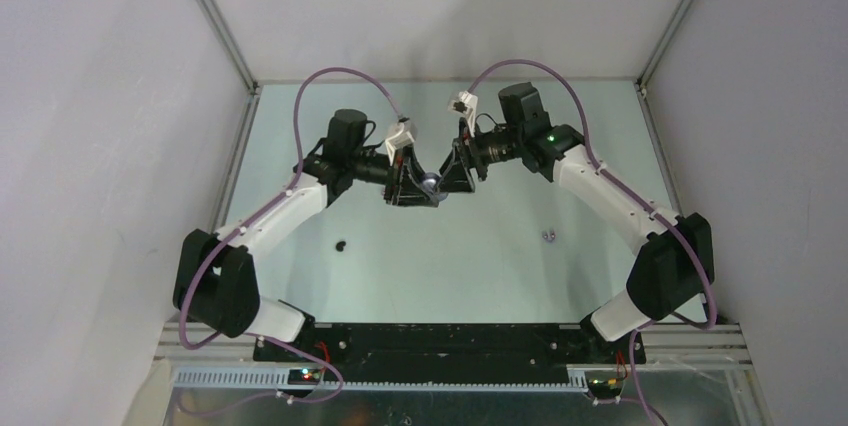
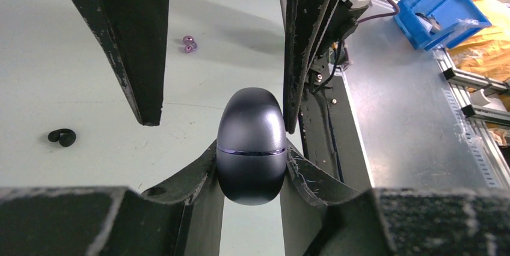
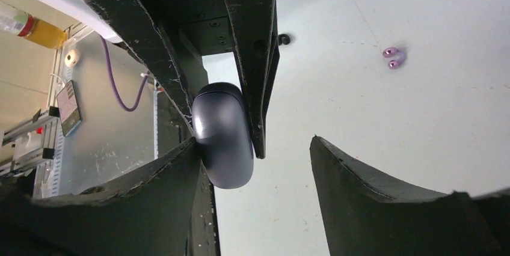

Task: Insert the wireless bluetooth earbuds into the charging case
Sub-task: Open the charging case.

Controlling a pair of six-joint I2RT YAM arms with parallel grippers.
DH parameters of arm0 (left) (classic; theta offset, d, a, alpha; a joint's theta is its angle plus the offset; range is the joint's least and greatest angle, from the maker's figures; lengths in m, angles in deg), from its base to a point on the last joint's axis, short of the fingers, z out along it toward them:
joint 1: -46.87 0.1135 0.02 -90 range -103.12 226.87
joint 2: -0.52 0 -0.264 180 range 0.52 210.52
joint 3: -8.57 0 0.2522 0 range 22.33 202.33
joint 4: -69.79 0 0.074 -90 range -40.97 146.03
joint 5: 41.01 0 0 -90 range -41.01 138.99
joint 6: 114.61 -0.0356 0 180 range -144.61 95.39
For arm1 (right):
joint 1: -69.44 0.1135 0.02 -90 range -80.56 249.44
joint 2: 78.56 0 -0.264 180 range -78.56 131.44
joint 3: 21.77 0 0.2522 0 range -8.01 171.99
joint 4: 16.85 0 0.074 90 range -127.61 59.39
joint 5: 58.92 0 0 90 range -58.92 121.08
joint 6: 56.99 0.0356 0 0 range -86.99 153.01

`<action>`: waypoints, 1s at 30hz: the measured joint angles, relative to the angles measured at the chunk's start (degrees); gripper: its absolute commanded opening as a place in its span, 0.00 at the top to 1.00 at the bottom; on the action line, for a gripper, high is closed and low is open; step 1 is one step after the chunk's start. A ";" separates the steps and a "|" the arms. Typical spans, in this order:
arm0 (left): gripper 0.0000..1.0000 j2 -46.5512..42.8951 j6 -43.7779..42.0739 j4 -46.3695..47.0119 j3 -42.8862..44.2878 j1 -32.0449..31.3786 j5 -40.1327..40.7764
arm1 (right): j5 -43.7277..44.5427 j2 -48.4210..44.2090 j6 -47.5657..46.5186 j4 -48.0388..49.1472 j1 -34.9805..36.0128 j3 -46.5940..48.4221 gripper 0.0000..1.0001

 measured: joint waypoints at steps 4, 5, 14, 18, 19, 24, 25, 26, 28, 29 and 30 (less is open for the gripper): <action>1.00 0.00 -1.05 -0.87 0.13 -0.02 0.00 | 0.70 0.11 -0.02 -0.02 -0.13 0.00 0.31; 1.00 0.00 -1.25 -1.14 0.33 -0.02 0.00 | 0.72 0.11 -0.04 -0.04 -0.15 0.00 0.31; 1.00 0.00 -4.13 -3.80 0.96 0.33 0.11 | -0.46 0.09 -0.04 -0.13 -1.86 0.22 0.32; 1.00 0.00 -4.79 -4.85 0.96 0.35 0.04 | -0.83 0.04 -0.13 -0.28 -2.64 0.22 0.31; 1.00 -0.02 -5.05 -5.18 0.96 0.35 0.02 | -0.83 0.02 -0.22 -0.28 -2.78 0.22 0.31; 1.00 -0.02 -5.53 -6.25 1.09 0.33 -0.98 | -0.96 -0.35 -0.72 -0.48 -3.10 0.22 0.31; 1.00 -0.02 -5.62 -6.58 1.27 0.33 -1.42 | -0.81 -0.52 -0.94 -0.48 -3.26 0.22 0.31; 1.00 -0.02 -5.66 -6.80 1.40 0.31 -1.68 | -0.68 -0.72 -1.16 -0.48 -3.39 0.22 0.30; 1.00 -0.02 -5.81 -6.88 1.73 0.20 -2.16 | -0.37 -1.07 -1.49 -0.48 -3.45 0.22 0.30; 1.00 -0.02 -5.99 -6.91 1.92 0.15 -2.45 | -0.28 -1.18 -1.57 -0.48 -3.45 0.22 0.30; 1.00 -0.02 -6.08 -6.93 2.12 0.13 -2.67 | -0.22 -1.31 -1.62 -0.50 -3.48 0.22 0.30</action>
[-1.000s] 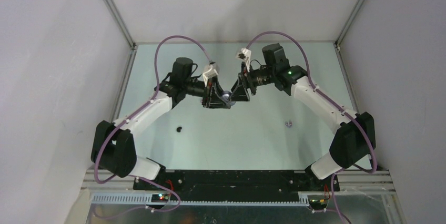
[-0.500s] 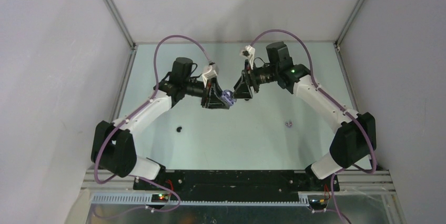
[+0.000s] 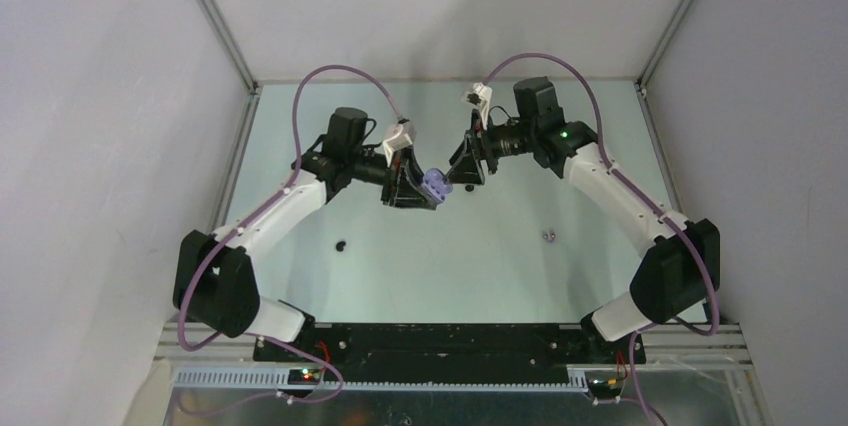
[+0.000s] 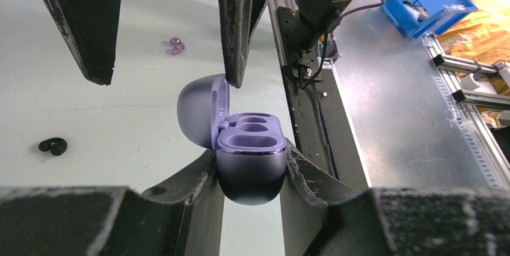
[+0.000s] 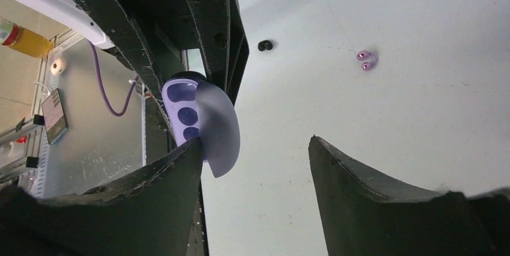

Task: Insert the wireless bluetooth earbuds into the charging case
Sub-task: Open the charging case, then pick up the earbud from the center of the board.

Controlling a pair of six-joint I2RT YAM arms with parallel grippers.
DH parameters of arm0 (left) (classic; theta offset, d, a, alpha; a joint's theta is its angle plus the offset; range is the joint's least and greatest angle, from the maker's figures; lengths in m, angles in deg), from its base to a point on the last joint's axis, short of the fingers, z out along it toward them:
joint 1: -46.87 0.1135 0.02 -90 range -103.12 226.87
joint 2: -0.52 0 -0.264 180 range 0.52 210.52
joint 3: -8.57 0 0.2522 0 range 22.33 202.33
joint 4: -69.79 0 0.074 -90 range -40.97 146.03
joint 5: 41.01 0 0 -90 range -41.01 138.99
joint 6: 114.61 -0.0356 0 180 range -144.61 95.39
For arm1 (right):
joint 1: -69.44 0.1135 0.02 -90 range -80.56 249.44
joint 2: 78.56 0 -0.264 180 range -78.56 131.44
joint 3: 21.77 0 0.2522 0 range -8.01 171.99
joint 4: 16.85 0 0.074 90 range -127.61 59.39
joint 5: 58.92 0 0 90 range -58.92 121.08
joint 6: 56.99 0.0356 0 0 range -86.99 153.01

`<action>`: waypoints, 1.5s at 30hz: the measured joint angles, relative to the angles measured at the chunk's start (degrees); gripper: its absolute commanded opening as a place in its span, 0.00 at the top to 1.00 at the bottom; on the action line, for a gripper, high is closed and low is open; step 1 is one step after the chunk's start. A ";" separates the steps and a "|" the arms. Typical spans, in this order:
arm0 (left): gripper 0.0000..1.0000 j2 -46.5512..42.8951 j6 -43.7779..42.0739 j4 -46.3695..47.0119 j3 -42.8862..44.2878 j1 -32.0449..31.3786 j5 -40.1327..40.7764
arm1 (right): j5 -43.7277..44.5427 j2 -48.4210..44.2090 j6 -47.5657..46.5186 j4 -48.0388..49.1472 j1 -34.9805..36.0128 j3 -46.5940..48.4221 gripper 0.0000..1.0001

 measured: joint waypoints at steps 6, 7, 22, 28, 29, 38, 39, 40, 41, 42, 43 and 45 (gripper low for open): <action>1.00 0.00 -0.09 -0.02 0.44 0.11 -0.35 | 0.11 -0.85 -0.20 -0.26 0.00 0.00 0.29; 1.00 0.00 -0.09 0.00 0.44 0.22 -0.35 | 0.11 -1.14 -0.20 -0.37 0.00 0.00 0.28; 1.00 1.20 -3.19 -4.22 3.17 5.75 -0.17 | 3.58 -7.80 -4.72 -5.55 -5.97 3.06 0.25; 1.00 2.23 -16.57 -19.41 8.81 8.13 1.40 | 9.92 -9.77 -13.92 -14.69 -15.96 3.72 0.29; 1.00 2.29 -18.93 -21.94 9.16 8.28 1.46 | 11.06 -9.94 -16.00 -16.59 -17.49 3.43 0.30; 1.00 0.63 -27.74 -30.29 6.51 9.11 1.92 | 22.29 -12.02 -34.16 -24.30 -23.50 -18.23 0.36; 1.00 0.02 -27.87 -30.23 5.79 9.14 2.03 | 24.06 -12.02 -35.69 -24.55 -23.21 -20.96 0.36; 1.00 -0.92 -27.91 -30.08 4.90 9.14 2.25 | 25.51 -12.02 -36.61 -24.65 -22.93 -22.84 0.36; 1.00 -1.81 -27.91 -29.88 4.15 9.14 2.32 | 27.41 -12.07 -37.86 -24.35 -22.25 -24.90 0.35; 1.00 -2.69 -27.91 -29.83 3.63 9.14 2.34 | 29.11 -12.24 -38.97 -23.74 -21.35 -26.73 0.35; 1.00 -3.39 -27.98 -29.77 3.28 9.14 2.34 | 30.36 -12.50 -39.74 -23.02 -20.37 -28.15 0.35; 1.00 -4.59 -29.11 -29.99 3.02 9.14 2.27 | 34.62 -14.58 -41.68 -20.11 -16.65 -32.33 0.34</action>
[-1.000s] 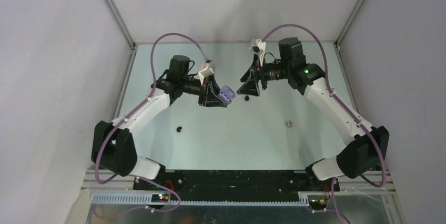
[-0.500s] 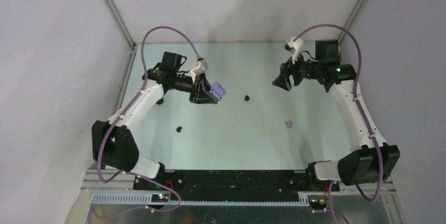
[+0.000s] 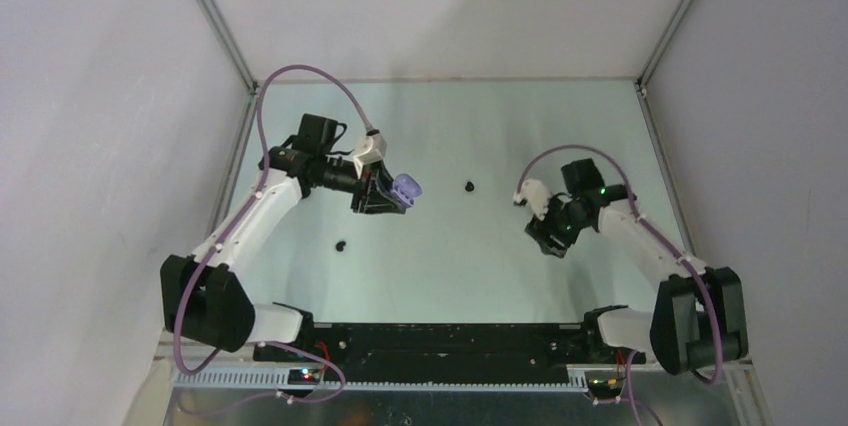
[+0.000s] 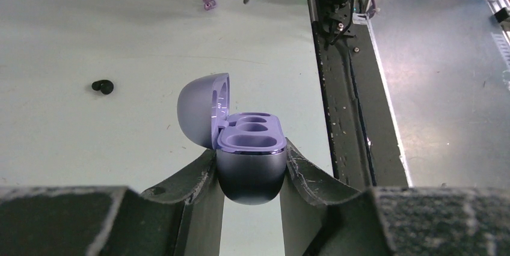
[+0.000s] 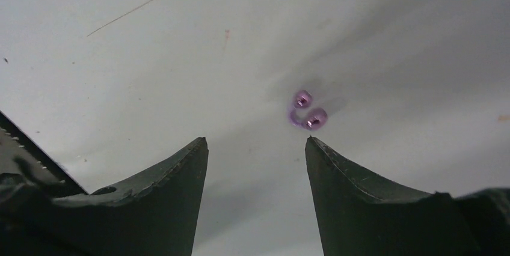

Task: Insert the wireless bluetooth earbuds into the charging case
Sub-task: Pick up the earbud from the center of the board.

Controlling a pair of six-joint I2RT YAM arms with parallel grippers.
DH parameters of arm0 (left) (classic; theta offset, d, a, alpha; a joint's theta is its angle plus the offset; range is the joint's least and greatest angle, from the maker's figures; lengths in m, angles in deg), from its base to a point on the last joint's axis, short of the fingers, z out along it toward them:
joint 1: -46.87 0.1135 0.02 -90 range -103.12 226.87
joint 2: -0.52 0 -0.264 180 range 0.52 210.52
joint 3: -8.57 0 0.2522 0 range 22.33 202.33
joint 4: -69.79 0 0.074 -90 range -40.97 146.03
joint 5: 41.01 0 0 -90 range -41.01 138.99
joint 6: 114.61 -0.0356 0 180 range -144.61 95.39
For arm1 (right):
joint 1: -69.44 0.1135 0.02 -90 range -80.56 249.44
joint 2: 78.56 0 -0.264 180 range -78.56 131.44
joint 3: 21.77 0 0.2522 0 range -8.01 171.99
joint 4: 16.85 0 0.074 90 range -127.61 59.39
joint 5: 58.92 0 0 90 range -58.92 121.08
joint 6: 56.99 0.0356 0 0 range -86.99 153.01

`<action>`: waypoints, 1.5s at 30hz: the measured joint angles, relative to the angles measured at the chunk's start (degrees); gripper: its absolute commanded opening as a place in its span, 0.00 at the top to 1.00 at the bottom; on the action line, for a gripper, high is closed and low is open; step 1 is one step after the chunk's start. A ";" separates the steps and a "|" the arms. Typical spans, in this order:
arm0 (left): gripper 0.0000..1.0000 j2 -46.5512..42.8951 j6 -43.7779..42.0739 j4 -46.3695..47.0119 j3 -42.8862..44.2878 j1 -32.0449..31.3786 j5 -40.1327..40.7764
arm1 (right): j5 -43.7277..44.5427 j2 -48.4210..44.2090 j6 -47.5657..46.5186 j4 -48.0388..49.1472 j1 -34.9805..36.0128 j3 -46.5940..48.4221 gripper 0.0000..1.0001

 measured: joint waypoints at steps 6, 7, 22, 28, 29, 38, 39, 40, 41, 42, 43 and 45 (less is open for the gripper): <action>1.00 1.70 -14.10 -12.39 2.49 0.00 -1.40 | 9.38 -5.57 -2.91 7.02 11.47 -8.35 0.34; 1.00 3.26 -20.22 -18.43 4.44 0.02 -1.88 | 10.58 -5.88 -3.15 7.61 12.20 -8.87 0.34; 1.00 13.42 -46.03 -44.57 14.01 0.04 -4.66 | 22.05 -15.17 -12.33 13.38 16.55 -13.09 0.34; 1.00 17.66 -38.38 -42.66 17.73 0.09 -3.43 | 26.36 -15.17 -13.81 14.62 17.42 -13.40 0.33; 1.00 17.33 -33.81 -39.80 17.18 0.09 -2.32 | 26.84 -15.17 -13.81 14.62 17.66 -13.40 0.32; 1.00 -5.25 10.58 9.75 -3.82 -2.49 17.66 | 27.63 -15.21 -13.73 12.61 19.39 -11.26 0.31; 1.00 -6.36 12.48 12.79 -3.82 -2.45 18.38 | 27.63 -15.37 -13.75 12.37 19.56 -11.02 0.31; 1.00 -7.45 14.47 15.98 -3.91 -2.34 18.84 | 27.63 -15.61 -13.79 12.13 19.69 -10.91 0.30; 1.00 -8.39 16.11 18.88 -4.31 -2.23 19.08 | 27.61 -15.91 -13.97 11.72 19.85 -10.86 0.30; 1.00 -9.57 18.03 22.08 -5.11 -2.16 19.12 | 27.58 -16.24 -14.38 11.28 19.93 -10.86 0.30; 1.00 -10.47 19.32 23.91 -5.79 -2.16 19.02 | 27.50 -16.57 -14.86 10.80 20.02 -10.86 0.30; 1.00 -12.48 22.60 28.46 -7.89 -2.16 18.25 | 27.12 -17.35 -16.00 9.60 20.13 -10.86 0.30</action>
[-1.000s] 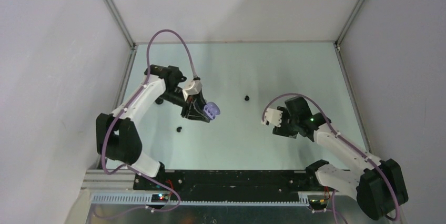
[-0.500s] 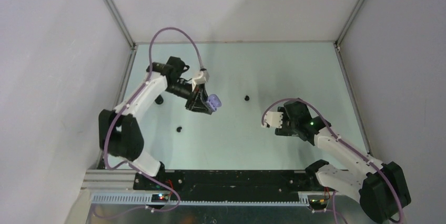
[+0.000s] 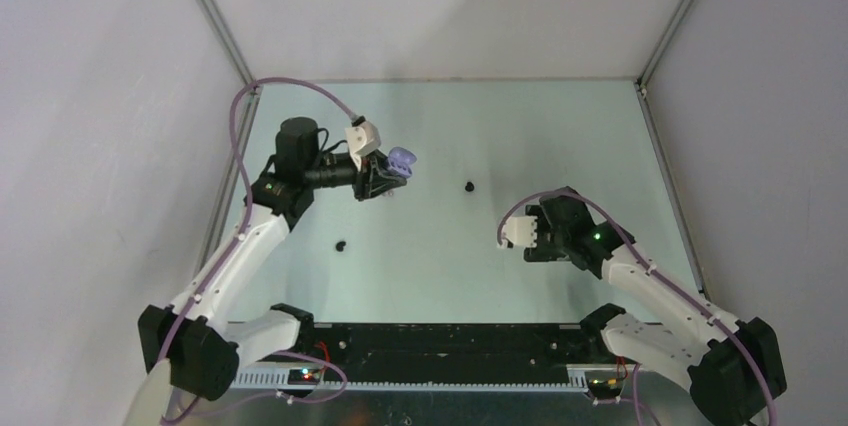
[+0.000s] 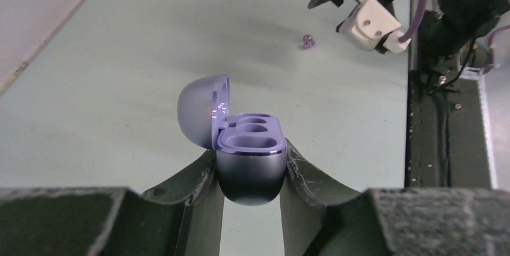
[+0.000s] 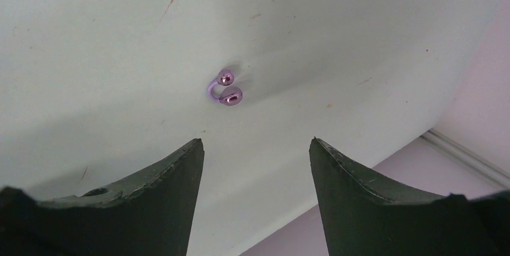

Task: Insert the wireless bluetooth earbuds into the charging case
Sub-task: Pick up the earbud from the center of the board.

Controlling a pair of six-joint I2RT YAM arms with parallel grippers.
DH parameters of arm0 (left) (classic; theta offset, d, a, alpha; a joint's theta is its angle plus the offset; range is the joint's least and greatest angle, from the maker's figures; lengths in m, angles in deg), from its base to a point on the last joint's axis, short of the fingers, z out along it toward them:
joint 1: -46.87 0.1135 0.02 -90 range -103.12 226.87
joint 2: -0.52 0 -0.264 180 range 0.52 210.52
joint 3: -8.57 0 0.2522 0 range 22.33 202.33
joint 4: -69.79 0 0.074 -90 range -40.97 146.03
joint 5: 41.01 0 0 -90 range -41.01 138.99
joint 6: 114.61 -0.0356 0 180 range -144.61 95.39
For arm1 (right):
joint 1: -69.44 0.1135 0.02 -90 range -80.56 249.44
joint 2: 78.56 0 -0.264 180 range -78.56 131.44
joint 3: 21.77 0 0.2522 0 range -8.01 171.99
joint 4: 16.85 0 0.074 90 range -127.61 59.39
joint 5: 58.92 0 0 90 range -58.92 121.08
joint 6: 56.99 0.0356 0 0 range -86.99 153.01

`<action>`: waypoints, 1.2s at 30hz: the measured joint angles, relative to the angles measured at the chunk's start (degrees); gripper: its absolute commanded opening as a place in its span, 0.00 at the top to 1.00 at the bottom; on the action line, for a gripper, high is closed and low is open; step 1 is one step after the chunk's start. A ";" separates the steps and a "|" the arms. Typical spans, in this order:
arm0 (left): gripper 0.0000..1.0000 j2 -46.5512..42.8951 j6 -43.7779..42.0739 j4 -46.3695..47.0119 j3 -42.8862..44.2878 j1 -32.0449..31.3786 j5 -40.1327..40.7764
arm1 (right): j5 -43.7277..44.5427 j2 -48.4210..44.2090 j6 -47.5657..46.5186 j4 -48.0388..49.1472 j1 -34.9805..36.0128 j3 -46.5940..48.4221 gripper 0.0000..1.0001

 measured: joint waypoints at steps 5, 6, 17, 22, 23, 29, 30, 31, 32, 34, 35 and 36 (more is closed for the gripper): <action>1.00 -2.75 8.50 10.84 -4.98 0.00 -3.72 | -3.06 -2.64 -4.31 -1.07 -0.15 -0.22 0.31; 1.00 -2.89 11.08 13.84 -6.10 0.00 -4.76 | -3.52 -3.15 -5.22 -1.03 -0.31 -0.44 0.31; 1.00 -2.93 38.77 54.58 -22.73 0.00 -8.66 | -7.48 -1.77 -11.15 -0.59 -0.39 -2.89 0.48; 1.00 -1.81 48.81 71.60 -26.73 0.00 -7.65 | -6.14 3.19 -12.44 0.31 -0.92 -4.70 0.58; 1.00 -1.46 49.94 73.24 -26.73 0.00 -7.56 | -5.97 4.17 -12.59 0.44 -1.29 -4.96 0.58; 1.00 -1.31 52.13 76.50 -26.73 0.00 -7.28 | -5.95 6.29 -13.44 3.56 -3.65 -7.06 0.57; 1.00 -1.53 51.98 76.11 -26.73 0.00 -7.26 | -5.95 6.47 -13.73 4.17 -3.98 -7.50 0.57; 1.00 -1.73 51.67 75.73 -26.73 0.00 -7.26 | -6.05 6.64 -14.03 4.81 -4.33 -7.89 0.57; 1.00 -1.84 51.54 75.47 -26.73 0.00 -7.26 | -6.32 6.88 -14.29 5.29 -4.63 -8.20 0.57; 1.00 -1.92 51.17 74.93 -26.73 0.00 -7.26 | -6.93 7.32 -14.53 6.29 -5.05 -8.41 0.57; 1.00 -1.92 50.95 74.47 -26.71 0.00 -7.26 | -7.26 7.45 -14.58 6.73 -5.16 -8.41 0.57; 1.00 -1.92 50.62 73.96 -26.73 0.00 -7.23 | -7.56 7.65 -14.80 7.39 -5.18 -8.41 0.56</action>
